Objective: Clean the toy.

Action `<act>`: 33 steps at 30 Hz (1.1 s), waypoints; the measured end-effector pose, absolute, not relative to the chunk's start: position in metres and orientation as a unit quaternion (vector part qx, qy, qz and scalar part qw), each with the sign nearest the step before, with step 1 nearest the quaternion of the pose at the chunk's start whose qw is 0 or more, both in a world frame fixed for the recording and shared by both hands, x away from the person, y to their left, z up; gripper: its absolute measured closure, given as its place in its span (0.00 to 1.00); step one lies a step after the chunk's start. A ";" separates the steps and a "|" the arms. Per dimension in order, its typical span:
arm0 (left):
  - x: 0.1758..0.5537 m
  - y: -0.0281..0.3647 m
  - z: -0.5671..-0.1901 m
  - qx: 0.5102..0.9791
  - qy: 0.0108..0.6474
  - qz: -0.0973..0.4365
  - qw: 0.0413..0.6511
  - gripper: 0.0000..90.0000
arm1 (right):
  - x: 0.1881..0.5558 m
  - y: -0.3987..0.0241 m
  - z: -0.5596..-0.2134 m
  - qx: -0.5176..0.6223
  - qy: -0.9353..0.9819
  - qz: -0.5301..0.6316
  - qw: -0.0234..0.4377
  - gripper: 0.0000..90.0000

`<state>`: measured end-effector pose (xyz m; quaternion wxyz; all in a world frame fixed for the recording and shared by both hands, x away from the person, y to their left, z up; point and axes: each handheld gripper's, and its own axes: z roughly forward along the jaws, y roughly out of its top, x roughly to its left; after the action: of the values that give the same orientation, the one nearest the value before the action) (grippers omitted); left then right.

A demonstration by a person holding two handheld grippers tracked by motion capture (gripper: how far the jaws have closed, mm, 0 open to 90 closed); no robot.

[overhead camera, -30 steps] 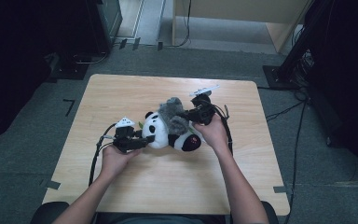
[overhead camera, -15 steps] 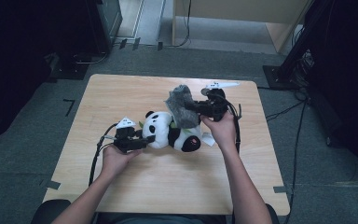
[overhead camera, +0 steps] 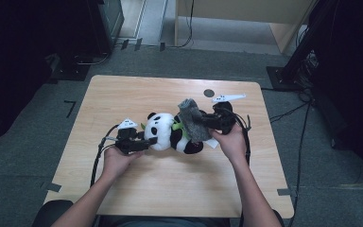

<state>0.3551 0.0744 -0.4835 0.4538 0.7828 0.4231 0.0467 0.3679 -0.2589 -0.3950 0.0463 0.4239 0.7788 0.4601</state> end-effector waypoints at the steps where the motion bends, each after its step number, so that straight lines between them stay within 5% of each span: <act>1: 0.355 0.074 -0.483 0.783 0.424 0.046 0.453 0.46 | 0.368 -0.258 -0.401 0.428 0.781 0.452 0.043 0.88; 33: 0.358 0.075 -0.483 0.786 0.419 0.036 0.454 0.46 | 0.363 -0.302 -0.461 0.495 0.768 0.406 0.023 0.87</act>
<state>0.3584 0.0746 -0.4832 0.4535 0.7857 0.4191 0.0361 0.3630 -0.3025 -0.4609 0.0232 0.4947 0.7680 0.4062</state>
